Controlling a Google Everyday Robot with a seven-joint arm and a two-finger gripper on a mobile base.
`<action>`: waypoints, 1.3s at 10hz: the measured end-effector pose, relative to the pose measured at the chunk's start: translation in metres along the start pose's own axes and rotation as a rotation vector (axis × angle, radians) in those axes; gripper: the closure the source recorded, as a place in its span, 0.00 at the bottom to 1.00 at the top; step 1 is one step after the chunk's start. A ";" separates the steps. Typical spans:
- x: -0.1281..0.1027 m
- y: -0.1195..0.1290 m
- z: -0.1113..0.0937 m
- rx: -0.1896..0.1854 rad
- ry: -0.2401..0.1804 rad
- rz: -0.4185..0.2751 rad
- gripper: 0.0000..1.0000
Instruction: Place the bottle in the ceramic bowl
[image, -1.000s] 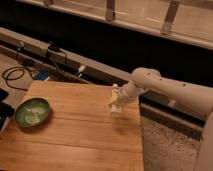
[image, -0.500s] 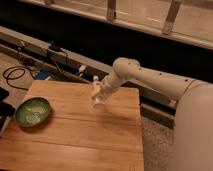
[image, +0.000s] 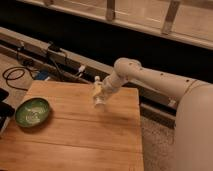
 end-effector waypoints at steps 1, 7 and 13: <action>0.000 0.003 0.001 -0.001 0.004 -0.006 1.00; -0.022 0.084 0.043 -0.015 0.108 -0.225 1.00; -0.026 0.210 0.116 -0.109 0.287 -0.521 1.00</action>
